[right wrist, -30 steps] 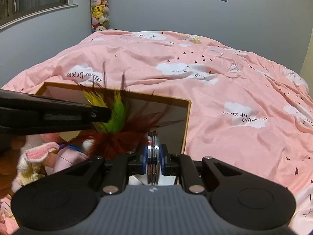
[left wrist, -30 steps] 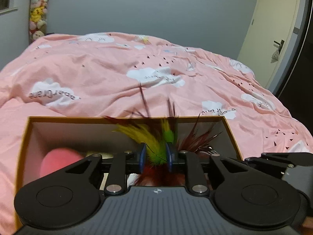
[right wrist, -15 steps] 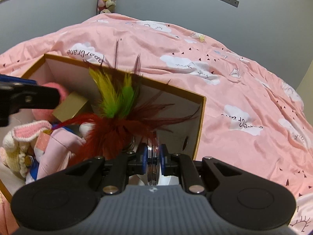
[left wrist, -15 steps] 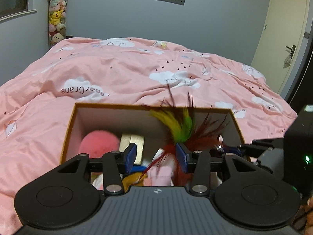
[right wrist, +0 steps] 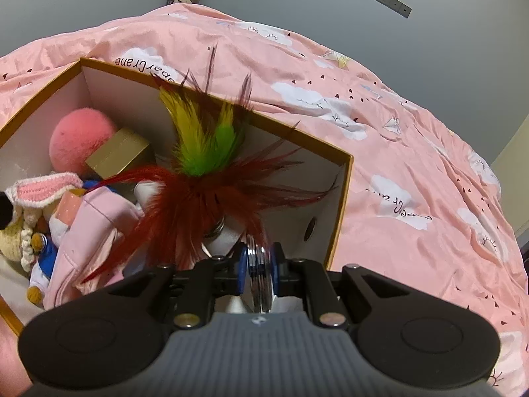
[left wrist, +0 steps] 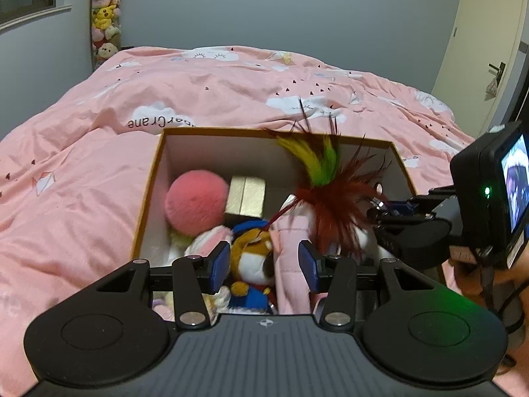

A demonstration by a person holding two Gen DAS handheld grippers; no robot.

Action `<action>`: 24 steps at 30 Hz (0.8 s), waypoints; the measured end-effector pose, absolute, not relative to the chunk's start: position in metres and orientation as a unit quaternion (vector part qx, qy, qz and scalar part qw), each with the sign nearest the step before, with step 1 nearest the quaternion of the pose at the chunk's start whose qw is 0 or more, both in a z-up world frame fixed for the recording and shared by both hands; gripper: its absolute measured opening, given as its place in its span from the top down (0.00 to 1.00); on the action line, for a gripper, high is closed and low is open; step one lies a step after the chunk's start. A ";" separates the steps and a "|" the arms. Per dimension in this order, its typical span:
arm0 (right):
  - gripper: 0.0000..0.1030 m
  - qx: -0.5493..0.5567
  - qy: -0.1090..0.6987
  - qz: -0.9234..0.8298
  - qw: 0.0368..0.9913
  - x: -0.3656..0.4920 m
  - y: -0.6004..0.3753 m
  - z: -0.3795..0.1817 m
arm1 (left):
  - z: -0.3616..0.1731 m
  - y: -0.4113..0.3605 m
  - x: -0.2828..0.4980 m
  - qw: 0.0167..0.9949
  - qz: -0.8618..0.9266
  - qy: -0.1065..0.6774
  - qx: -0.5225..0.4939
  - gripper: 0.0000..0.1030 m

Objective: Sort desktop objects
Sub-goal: 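Lower the feather toy into the box with the left gripper while the right gripper lowers the mirror, then open both grippers and withdraw them from the box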

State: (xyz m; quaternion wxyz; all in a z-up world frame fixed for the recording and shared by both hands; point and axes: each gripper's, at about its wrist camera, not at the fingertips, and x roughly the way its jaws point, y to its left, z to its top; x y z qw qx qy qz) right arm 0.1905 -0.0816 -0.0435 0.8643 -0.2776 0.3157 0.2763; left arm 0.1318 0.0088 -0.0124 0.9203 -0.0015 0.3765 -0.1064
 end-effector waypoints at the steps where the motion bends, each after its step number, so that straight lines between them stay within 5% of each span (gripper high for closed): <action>1: 0.85 -0.279 0.315 0.276 0.864 0.189 -0.082 -0.044 | -0.014 0.009 0.130 0.920 -0.105 0.377 0.002 0.48; 13: 0.84 -0.273 0.309 0.270 0.870 0.175 -0.095 -0.035 | -0.017 0.017 0.115 0.919 -0.096 0.383 0.001 0.47; 24: 0.69 -0.211 0.272 0.269 0.900 0.137 -0.119 -0.005 | -0.007 0.018 0.103 0.930 -0.091 0.355 -0.001 0.43</action>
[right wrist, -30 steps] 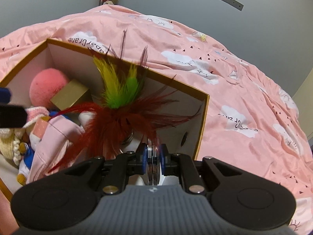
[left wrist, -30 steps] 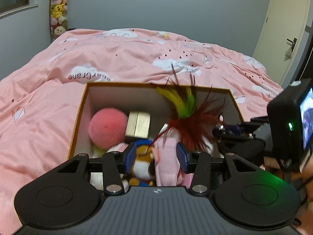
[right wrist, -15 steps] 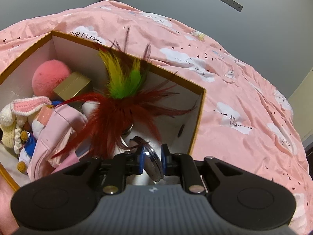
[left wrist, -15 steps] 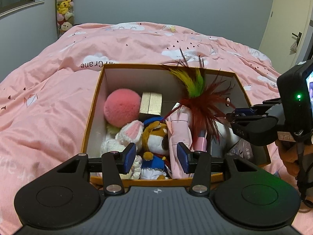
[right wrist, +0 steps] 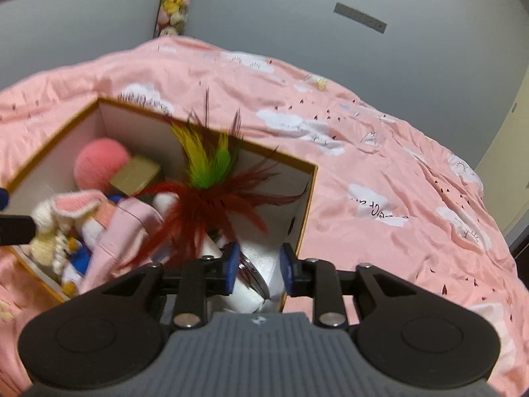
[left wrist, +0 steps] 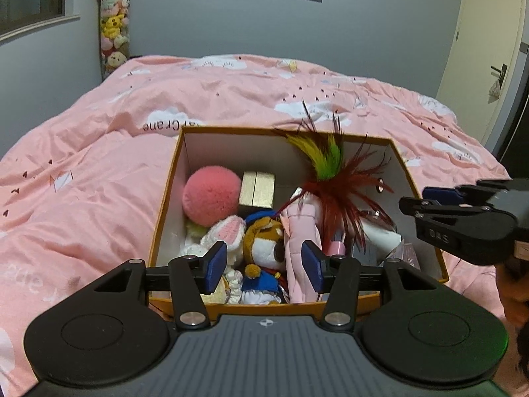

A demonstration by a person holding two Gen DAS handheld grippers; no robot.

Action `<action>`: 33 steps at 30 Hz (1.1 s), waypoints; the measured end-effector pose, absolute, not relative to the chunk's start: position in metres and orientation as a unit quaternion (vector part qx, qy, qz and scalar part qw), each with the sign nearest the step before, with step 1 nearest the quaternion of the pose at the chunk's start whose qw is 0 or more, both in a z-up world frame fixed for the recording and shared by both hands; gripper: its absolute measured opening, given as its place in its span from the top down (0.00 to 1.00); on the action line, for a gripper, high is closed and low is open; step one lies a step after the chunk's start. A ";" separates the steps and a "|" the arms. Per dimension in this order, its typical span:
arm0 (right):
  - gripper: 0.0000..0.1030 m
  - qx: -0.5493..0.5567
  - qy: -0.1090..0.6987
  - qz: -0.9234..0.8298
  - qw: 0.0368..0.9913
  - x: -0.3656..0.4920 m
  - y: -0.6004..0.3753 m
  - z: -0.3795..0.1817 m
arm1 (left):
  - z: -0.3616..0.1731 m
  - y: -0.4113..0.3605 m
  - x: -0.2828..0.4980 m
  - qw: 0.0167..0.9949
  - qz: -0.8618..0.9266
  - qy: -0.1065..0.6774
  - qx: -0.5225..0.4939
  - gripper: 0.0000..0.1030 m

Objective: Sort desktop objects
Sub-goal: 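Open both grippers and withdraw them from the box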

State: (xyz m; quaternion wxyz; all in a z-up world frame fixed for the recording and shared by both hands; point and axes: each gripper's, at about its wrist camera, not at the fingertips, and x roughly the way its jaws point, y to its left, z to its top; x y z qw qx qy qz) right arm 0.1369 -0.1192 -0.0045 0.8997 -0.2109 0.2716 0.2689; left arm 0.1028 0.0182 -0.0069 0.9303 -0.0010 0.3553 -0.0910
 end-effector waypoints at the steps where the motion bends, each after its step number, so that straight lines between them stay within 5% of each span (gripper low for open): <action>1: 0.67 -0.199 0.270 0.270 0.903 0.133 -0.122 -0.001 | -0.005 0.018 0.101 0.932 -0.090 0.351 0.000 0.42; 16: 0.25 -0.023 0.240 0.279 0.930 0.075 -0.151 0.015 | 0.013 0.018 0.069 0.959 -0.093 0.263 0.040 0.26; 33: 0.14 -0.069 0.260 0.285 0.920 0.040 -0.139 -0.027 | -0.025 0.038 0.065 0.950 -0.047 0.306 0.036 0.17</action>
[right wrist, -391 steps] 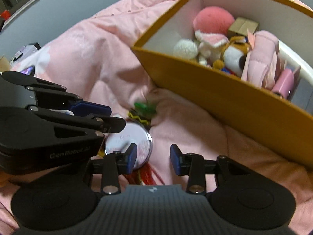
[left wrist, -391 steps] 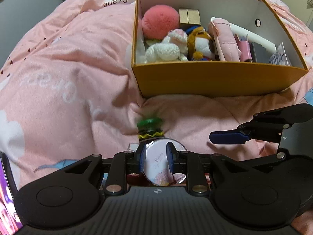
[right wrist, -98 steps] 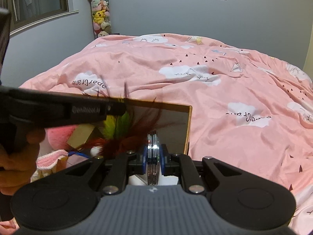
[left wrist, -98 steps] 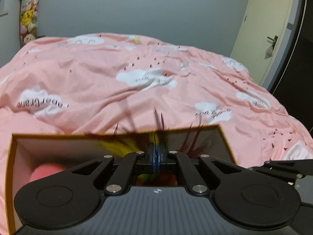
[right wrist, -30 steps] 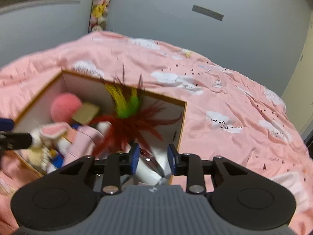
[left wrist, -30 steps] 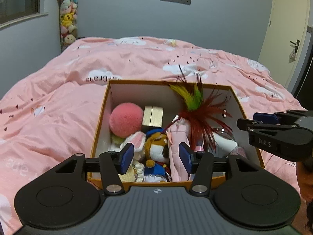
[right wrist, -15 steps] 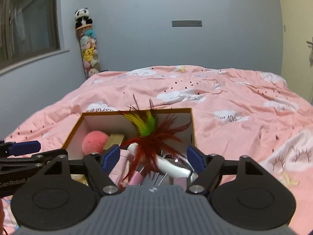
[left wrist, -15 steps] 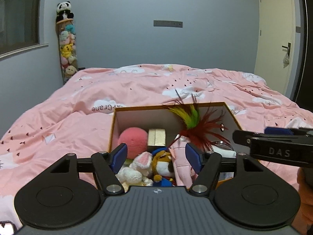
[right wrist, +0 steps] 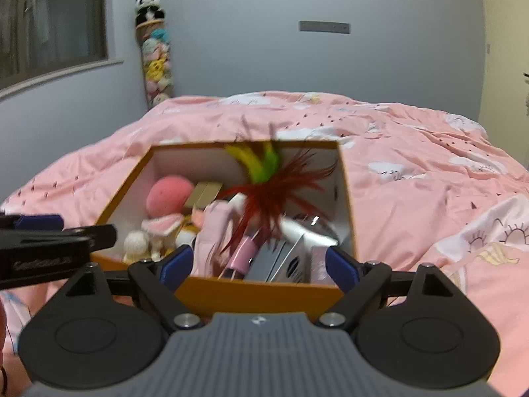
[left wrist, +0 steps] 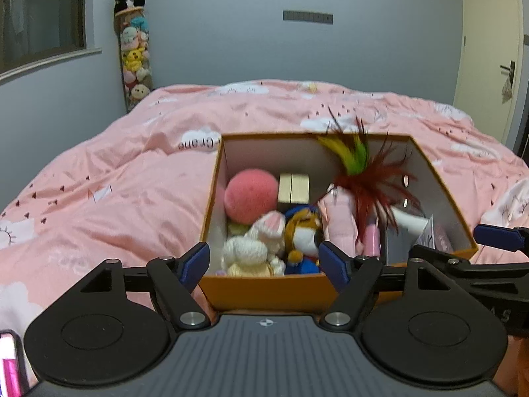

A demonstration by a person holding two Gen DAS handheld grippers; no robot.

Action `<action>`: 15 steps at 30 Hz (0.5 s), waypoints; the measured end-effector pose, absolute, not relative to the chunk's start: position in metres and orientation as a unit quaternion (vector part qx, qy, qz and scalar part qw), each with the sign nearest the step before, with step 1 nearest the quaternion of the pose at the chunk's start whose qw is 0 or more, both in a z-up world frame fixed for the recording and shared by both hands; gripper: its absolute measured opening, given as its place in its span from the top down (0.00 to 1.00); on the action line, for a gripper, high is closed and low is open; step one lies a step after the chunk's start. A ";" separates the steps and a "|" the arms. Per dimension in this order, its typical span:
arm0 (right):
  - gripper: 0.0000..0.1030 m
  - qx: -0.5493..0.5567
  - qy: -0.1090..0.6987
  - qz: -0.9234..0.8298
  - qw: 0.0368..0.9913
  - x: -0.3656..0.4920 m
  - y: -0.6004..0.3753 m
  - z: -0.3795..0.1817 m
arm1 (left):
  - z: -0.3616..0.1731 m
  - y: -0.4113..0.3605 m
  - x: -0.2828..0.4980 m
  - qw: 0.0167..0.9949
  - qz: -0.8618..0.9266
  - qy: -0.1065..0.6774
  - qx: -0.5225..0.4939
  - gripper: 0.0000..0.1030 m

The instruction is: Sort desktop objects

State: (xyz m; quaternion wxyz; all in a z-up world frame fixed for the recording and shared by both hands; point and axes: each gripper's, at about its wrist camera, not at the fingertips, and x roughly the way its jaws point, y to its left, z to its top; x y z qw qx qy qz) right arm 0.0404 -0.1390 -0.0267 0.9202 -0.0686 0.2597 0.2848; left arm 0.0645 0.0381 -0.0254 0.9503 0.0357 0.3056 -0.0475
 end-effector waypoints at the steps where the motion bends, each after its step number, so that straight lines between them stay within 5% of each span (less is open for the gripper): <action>1: 0.14 -0.071 0.262 0.285 0.919 0.040 -0.138 -0.029 | -0.029 0.038 0.065 0.949 -0.047 0.310 0.036 0.17; 15: 0.12 -0.059 0.308 0.278 0.908 0.053 -0.136 -0.050 | -0.046 0.039 0.072 0.935 -0.042 0.349 0.039 0.15</action>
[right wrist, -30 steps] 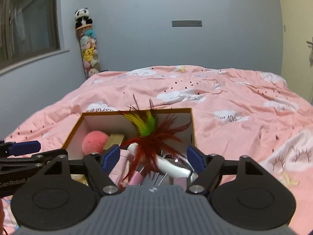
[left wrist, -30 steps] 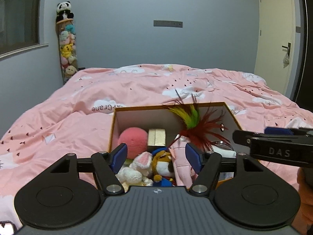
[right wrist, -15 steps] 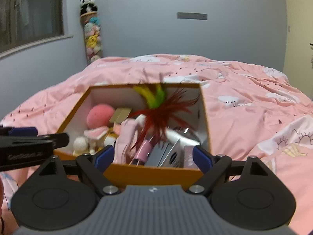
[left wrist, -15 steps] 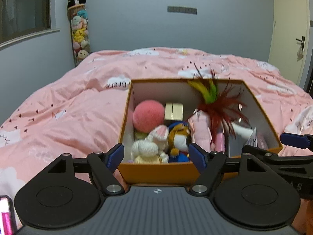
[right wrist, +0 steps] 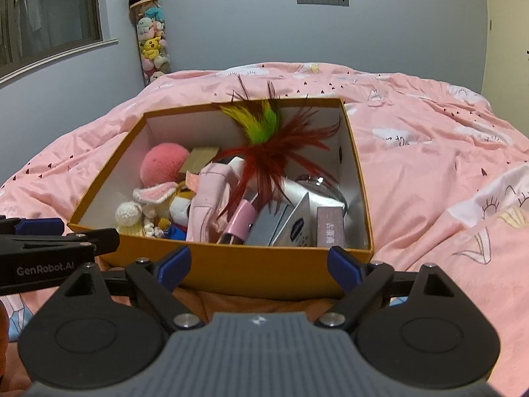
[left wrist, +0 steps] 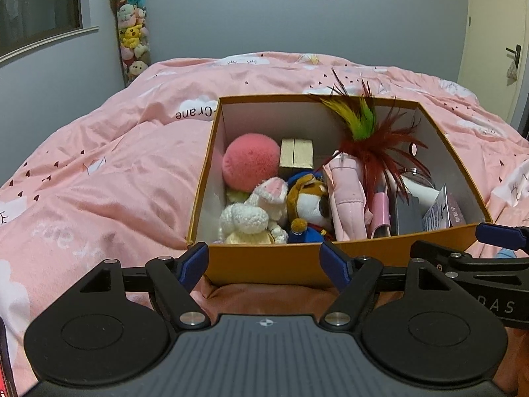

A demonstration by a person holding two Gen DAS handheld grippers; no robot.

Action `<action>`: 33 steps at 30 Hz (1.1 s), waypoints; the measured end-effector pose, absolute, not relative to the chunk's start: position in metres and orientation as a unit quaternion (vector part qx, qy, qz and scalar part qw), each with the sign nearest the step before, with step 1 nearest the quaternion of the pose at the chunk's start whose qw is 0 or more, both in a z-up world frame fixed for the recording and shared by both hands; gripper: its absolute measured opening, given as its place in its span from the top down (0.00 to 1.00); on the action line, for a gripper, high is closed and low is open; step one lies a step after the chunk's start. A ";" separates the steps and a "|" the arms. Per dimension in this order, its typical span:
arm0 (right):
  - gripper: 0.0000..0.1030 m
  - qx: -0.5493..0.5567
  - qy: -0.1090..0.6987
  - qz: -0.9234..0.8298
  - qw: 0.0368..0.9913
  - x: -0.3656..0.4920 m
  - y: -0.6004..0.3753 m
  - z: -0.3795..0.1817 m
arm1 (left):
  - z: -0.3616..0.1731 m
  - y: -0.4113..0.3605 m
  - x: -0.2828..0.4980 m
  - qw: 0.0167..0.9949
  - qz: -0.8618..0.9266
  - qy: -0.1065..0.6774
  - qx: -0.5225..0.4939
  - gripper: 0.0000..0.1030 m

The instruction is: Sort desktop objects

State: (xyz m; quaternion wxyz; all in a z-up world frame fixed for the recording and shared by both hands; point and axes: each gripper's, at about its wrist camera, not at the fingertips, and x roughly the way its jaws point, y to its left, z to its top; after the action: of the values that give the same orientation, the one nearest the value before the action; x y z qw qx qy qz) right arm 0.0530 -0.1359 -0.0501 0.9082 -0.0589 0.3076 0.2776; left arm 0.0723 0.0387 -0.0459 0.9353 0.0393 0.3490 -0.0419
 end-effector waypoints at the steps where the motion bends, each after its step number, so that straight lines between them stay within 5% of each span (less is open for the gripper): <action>1: 0.12 -0.060 0.308 0.278 0.908 0.053 -0.135 -0.051 | -0.047 0.039 0.073 0.934 -0.042 0.351 0.039 0.15; 33: 0.11 -0.067 0.320 0.266 0.907 0.057 -0.133 -0.055 | -0.049 0.035 0.074 0.929 -0.049 0.366 0.037 0.15</action>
State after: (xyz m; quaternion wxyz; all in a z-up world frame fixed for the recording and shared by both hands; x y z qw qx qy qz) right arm 0.0565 -0.1334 -0.0553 0.9067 -0.0667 0.3201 0.2664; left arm 0.0735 0.0355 -0.0486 0.9285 0.0371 0.3662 -0.0490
